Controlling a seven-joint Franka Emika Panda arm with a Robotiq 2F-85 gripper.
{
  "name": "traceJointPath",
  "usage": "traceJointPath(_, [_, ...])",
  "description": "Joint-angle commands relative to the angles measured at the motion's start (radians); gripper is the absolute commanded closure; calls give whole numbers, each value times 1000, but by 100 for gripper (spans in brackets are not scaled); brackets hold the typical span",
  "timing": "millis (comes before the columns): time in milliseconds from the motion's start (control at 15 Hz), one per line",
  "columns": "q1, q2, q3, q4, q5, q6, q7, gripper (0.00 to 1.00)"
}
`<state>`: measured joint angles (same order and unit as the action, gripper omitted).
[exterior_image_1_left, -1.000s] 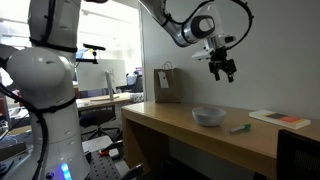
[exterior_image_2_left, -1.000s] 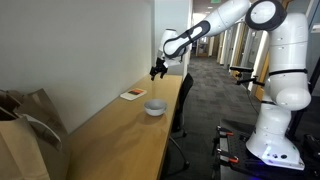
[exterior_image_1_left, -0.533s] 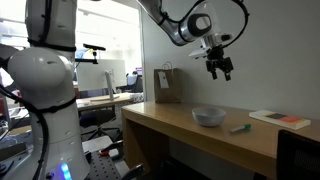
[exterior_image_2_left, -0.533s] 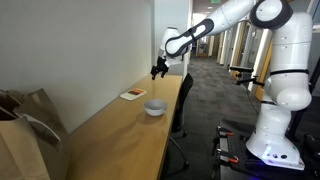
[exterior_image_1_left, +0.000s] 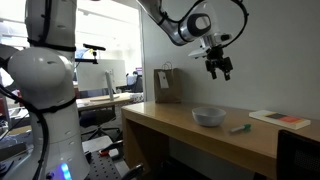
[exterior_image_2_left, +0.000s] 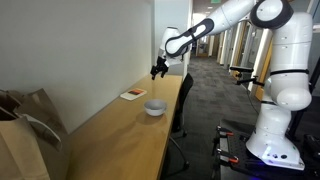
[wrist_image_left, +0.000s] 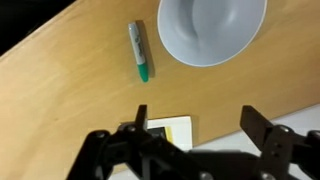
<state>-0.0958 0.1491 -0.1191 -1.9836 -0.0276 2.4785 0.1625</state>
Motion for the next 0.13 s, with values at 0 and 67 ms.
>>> traceJointPath(0, [2,-22,2,-15,-3,-14,-6,0])
traceJointPath(67, [2,-22,2,-15,-1,-14,-9,0])
